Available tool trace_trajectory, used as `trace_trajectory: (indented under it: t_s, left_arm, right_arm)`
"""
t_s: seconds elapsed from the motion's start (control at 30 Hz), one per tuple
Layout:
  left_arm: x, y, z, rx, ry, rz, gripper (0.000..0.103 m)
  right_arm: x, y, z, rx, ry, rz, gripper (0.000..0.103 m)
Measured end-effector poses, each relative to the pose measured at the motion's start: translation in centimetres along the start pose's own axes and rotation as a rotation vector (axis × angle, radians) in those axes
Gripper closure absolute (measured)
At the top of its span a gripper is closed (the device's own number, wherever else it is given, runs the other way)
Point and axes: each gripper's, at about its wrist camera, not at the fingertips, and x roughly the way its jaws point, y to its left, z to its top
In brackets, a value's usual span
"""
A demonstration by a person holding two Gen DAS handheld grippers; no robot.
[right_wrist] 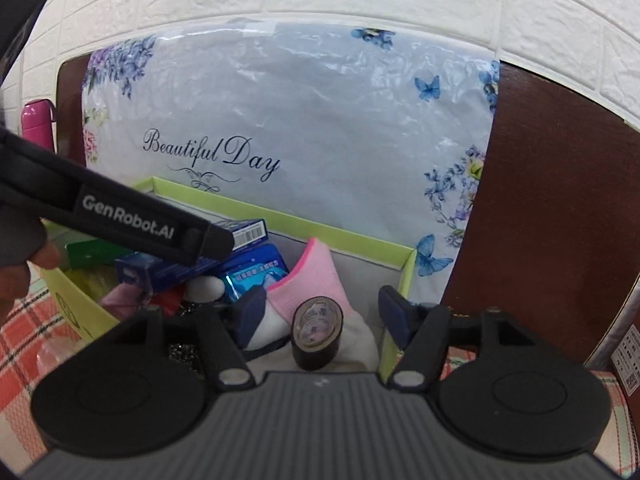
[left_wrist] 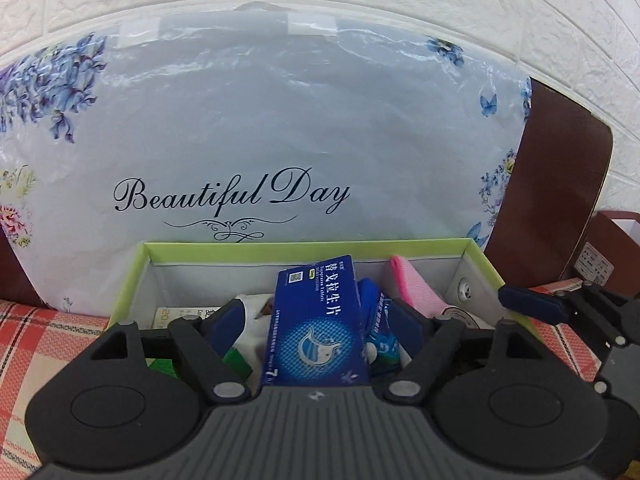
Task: Organize objects
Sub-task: 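Lift the blue box and black tape and lower both into the lime-green box, then open both tools and withdraw them from the lime-green box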
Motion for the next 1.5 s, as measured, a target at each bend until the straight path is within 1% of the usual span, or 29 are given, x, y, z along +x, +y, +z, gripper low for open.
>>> trace_trajectory:
  t_s: [0.07,0.1,0.13,0.3,0.37,0.43,0.6,0.73,0.9,1.03,1.17,1.3,1.5]
  left_arm:
    - [-0.1,0.1,0.0,-0.007,0.011,0.009,0.020]
    - [-0.2,0.2,0.0,-0.007,0.015,0.010,0.020]
    - [-0.4,0.3,0.0,-0.005,0.016,0.011,0.020]
    - [-2.1,0.0,0.3,0.003,0.013,0.023,0.020]
    - [-3.1,-0.4,0.4,0.005,0.010,0.028,0.020]
    - [-4.1,-0.7,0.4,0.003,0.012,0.036,0.019]
    - [-6.6,-1.9,-0.2,0.011,0.044,0.070,0.019]
    - [-8.9,-2.4,-1.6,0.014,0.027,0.068,0.019]
    - [-11.3,-2.7,-3.7,0.015,0.037,0.078,0.019]
    - [-13.0,-2.8,-5.4,0.002,0.040,0.080,0.019]
    - [-14.0,-3.0,-6.9,-0.009,0.047,0.086,0.019]
    - [-14.4,-3.1,-8.1,-0.028,0.070,0.077,0.019]
    - [-14.6,-3.0,-9.6,-0.049,0.106,0.089,0.019]
  right_arm:
    - [-0.3,0.2,-0.3,0.003,-0.025,0.019,0.015]
    - [-0.5,0.3,-0.4,0.006,-0.033,0.017,0.012]
    - [-0.7,0.3,-0.3,0.008,-0.036,0.008,0.010]
    - [-2.1,0.1,0.1,0.026,-0.055,-0.005,0.008]
    - [-3.1,0.0,0.3,0.035,-0.075,-0.009,0.003]
    - [-4.2,-0.1,0.3,0.040,-0.095,-0.010,0.000]
    - [-6.9,0.0,-0.2,0.062,-0.100,-0.016,0.000]
    - [-9.4,0.2,-1.0,0.100,-0.115,0.004,0.000]
    - [-12.3,0.6,-2.5,0.150,-0.121,0.018,0.000]
    - [-14.5,1.6,-4.3,0.159,-0.107,-0.002,0.000]
    - [-16.1,2.6,-6.0,0.153,-0.079,-0.023,0.000]
    - [-17.0,3.0,-7.5,0.176,-0.054,-0.021,0.000]
    - [-17.8,3.2,-9.0,0.207,-0.017,-0.011,0.000]
